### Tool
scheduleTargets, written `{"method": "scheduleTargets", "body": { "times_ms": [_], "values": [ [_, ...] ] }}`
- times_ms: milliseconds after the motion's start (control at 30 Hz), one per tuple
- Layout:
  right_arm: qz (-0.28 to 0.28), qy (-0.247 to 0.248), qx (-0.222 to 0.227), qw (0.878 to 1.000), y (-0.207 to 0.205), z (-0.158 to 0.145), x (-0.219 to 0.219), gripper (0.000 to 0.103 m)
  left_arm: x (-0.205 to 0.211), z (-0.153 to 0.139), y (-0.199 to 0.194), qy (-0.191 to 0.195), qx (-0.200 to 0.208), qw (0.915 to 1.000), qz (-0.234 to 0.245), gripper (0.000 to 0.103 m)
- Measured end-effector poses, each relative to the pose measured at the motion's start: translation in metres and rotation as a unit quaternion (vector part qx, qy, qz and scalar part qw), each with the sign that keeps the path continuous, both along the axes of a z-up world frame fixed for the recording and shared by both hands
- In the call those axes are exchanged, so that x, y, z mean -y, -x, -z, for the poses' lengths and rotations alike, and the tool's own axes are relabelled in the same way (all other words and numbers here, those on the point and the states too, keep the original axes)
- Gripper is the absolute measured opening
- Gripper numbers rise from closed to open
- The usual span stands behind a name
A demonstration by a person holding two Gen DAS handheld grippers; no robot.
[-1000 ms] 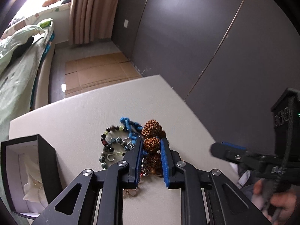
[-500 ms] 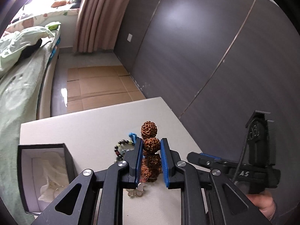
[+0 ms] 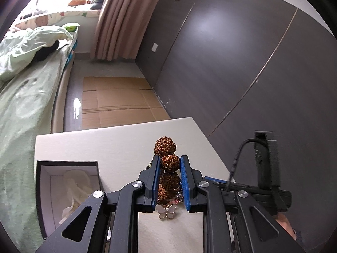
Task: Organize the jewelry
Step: 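Grasp the brown bead bracelet with the left tool while the right tool grasps the blue knotted cord, then carry both pieces into the black box and open both tools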
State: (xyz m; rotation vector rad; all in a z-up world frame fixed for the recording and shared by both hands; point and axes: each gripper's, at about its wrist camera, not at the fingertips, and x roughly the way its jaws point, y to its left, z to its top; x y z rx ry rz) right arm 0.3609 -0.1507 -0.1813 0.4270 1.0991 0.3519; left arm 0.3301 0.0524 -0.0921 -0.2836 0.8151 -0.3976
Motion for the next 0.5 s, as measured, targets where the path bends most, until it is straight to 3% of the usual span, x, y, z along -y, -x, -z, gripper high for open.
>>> {"method": "scheduleTargets", "body": {
  "times_ms": [100,233,333,500],
  "values": [
    [0.0,0.005,-0.014,1.0,-0.006,0.008,-0.007,0.07,-0.005,-0.001,0.002,0.003,0.001,1.0,-0.004,0.019],
    [-0.002,0.017,-0.029,0.999,-0.009,0.018,-0.014,0.036,-0.015,-0.005,0.006,0.008,0.005,0.9999,-0.012,0.019],
    [0.013,0.001,-0.028,1.0,-0.006,0.016,-0.004,0.02,-0.025,-0.007,0.012,0.01,0.009,0.9997,-0.02,0.019],
    [0.028,-0.029,0.005,0.999,0.004,0.0,0.009,0.019,-0.044,-0.013,0.025,0.01,0.016,0.9992,-0.036,0.019]
  ]
}}
